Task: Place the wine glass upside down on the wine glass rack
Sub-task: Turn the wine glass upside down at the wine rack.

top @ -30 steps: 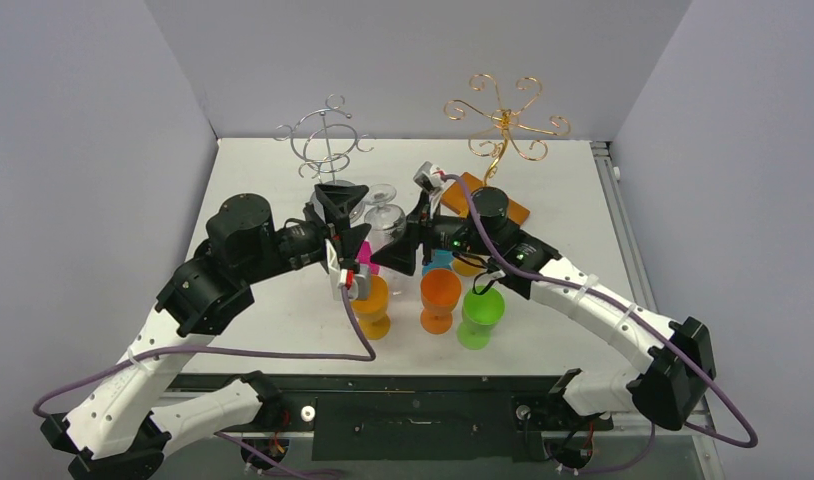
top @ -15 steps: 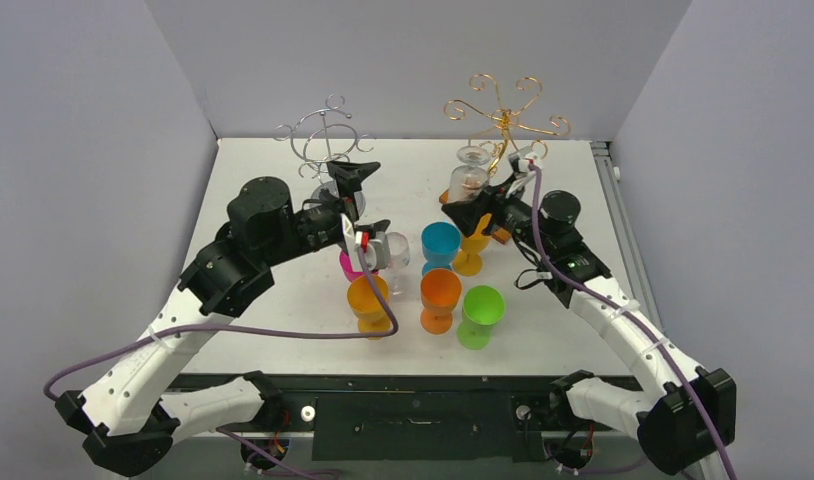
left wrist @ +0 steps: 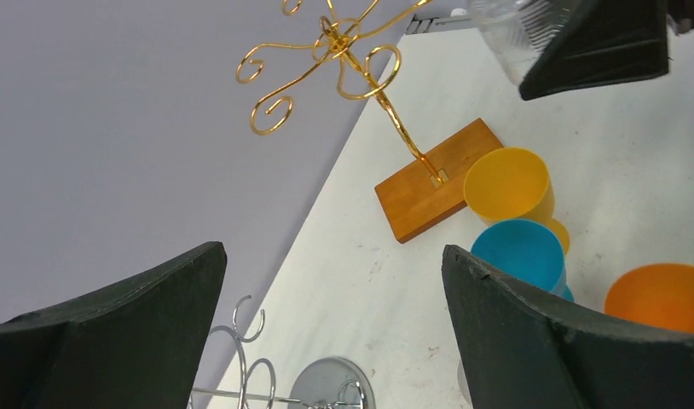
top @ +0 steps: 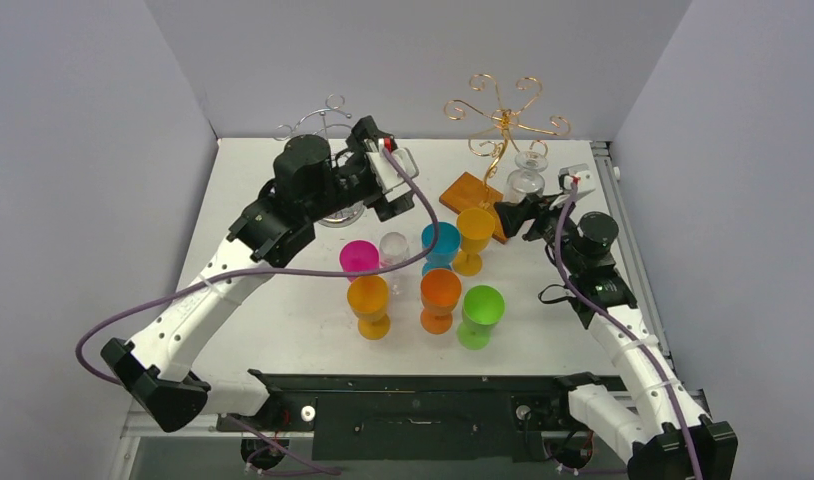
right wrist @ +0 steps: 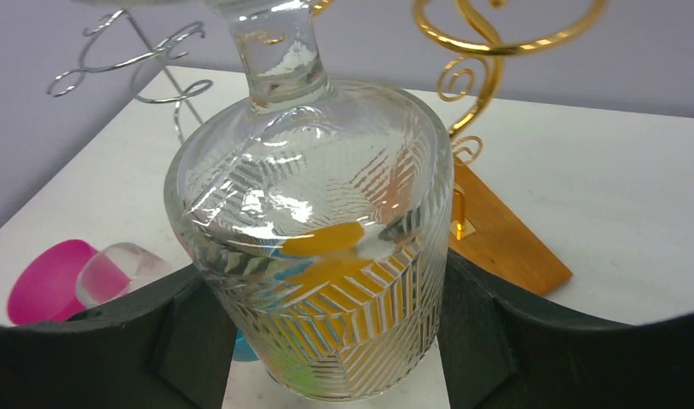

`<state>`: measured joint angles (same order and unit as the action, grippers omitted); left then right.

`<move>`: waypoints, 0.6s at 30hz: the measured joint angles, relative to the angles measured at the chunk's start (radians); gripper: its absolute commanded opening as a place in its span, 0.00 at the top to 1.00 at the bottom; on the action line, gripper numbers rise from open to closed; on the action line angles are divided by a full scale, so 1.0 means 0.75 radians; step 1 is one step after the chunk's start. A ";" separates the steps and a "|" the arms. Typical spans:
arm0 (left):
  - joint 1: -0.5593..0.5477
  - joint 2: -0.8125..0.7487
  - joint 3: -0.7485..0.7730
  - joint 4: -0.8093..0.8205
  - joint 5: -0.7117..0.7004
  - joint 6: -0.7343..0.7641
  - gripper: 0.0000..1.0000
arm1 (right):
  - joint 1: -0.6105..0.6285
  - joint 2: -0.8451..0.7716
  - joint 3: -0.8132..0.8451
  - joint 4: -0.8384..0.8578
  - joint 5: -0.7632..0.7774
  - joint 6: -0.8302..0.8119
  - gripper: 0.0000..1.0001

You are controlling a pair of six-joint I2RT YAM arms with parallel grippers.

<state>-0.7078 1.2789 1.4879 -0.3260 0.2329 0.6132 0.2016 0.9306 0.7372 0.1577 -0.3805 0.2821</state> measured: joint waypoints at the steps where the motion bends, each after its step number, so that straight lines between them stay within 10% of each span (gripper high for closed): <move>1: 0.015 0.027 0.023 0.008 0.003 -0.034 0.07 | -0.018 -0.018 -0.018 -0.007 0.013 -0.010 1.00; 18: 0.053 0.210 0.078 0.116 0.169 -0.105 0.11 | -0.246 0.103 -0.084 0.037 0.109 -0.078 1.00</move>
<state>-0.6678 1.4364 1.5463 -0.2390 0.3599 0.5346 0.0170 1.0077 0.6739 0.1856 -0.2985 0.2234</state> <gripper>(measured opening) 0.889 0.670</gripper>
